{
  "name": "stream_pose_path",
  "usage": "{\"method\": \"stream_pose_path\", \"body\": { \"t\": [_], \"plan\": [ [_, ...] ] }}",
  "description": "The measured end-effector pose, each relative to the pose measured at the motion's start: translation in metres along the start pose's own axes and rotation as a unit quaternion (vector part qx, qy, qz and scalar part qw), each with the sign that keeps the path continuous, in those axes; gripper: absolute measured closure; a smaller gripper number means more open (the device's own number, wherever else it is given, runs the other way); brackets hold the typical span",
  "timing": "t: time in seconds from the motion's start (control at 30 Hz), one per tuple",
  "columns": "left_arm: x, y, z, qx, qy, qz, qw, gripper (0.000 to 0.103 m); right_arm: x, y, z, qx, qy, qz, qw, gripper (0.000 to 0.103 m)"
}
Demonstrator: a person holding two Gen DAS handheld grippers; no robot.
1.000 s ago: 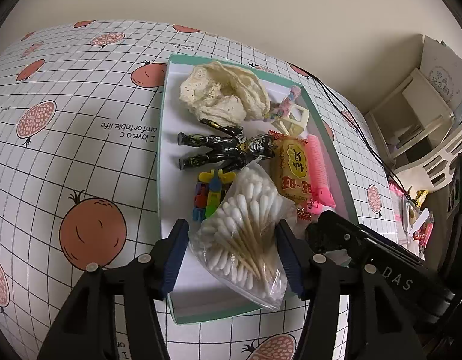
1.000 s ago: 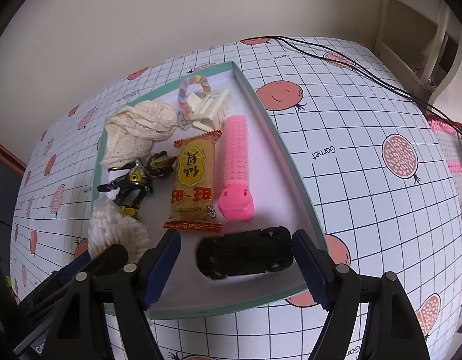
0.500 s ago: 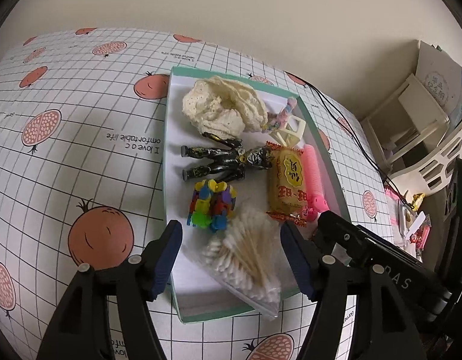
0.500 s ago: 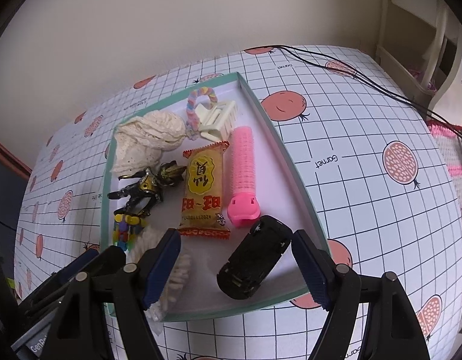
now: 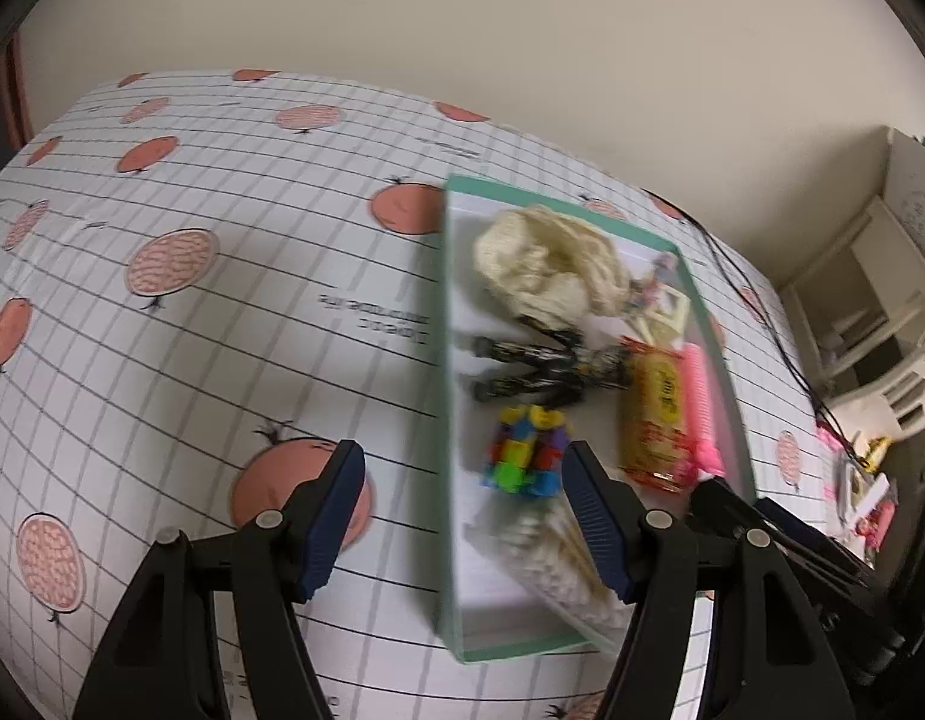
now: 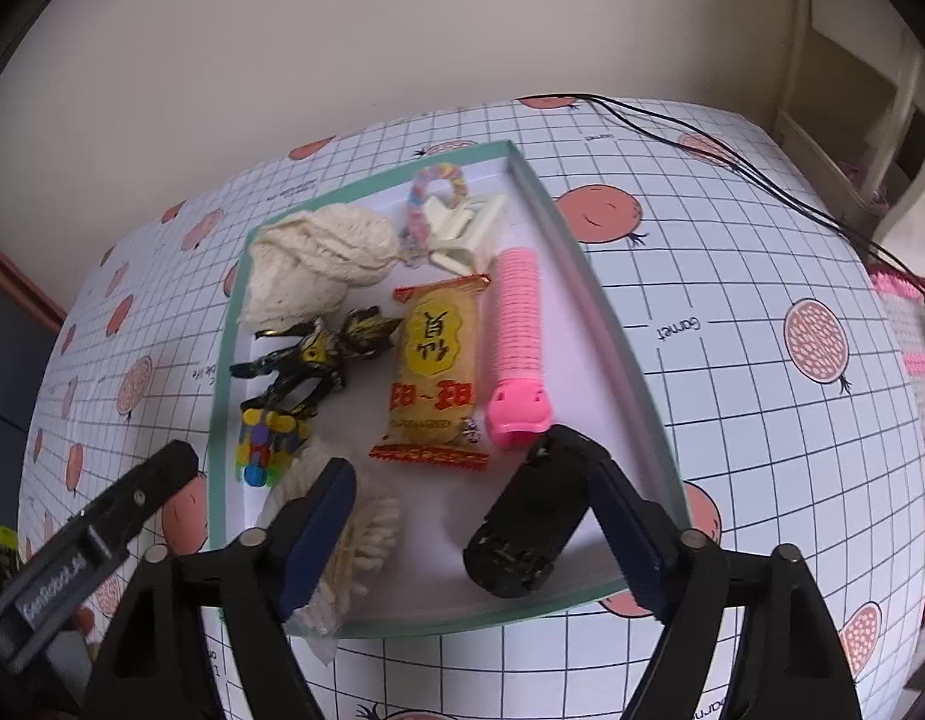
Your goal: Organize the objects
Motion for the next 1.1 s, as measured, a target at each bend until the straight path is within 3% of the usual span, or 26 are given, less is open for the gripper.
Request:
{"method": "stream_pose_path", "body": {
  "t": [0.07, 0.13, 0.3, 0.37, 0.6, 1.1],
  "plan": [
    [-0.001, 0.0, -0.009, -0.013, -0.005, 0.002, 0.9999, 0.028, 0.0, 0.0, -0.003, 0.002, -0.006, 0.003, 1.0, 0.012],
    [-0.002, -0.001, -0.018, -0.026, -0.011, 0.006, 0.9996, 0.013, 0.0, 0.0, -0.005, 0.002, -0.008, 0.004, 1.0, 0.012],
    [-0.005, 0.0, -0.032, -0.053, -0.015, 0.013, 0.9984, 0.01, 0.002, 0.002, -0.008, 0.002, -0.016, 0.003, 1.0, 0.0],
    [-0.006, 0.0, -0.039, -0.062, -0.019, 0.012, 0.9978, 0.001, 0.003, 0.001, -0.009, -0.001, -0.017, 0.003, 1.0, 0.0],
    [-0.012, -0.007, -0.055, -0.084, -0.025, 0.023, 0.9959, 0.0, 0.003, -0.001, -0.009, -0.001, -0.017, 0.005, 1.0, 0.0],
    [-0.009, -0.036, -0.063, -0.077, 0.002, 0.046, 0.9959, 0.0, 0.008, -0.028, -0.031, -0.001, -0.013, 0.031, 0.999, 0.0]
  ]
}}
Point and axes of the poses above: each gripper's, at about its wrist camera, not at the fingertips, and y roughly the way its jaws point, z to its right, x to its underside, the point moved 9 cm from there along y, roughly the way its jaws point, and after that the axes turned 1 degree about z, right-handed, at the moved point
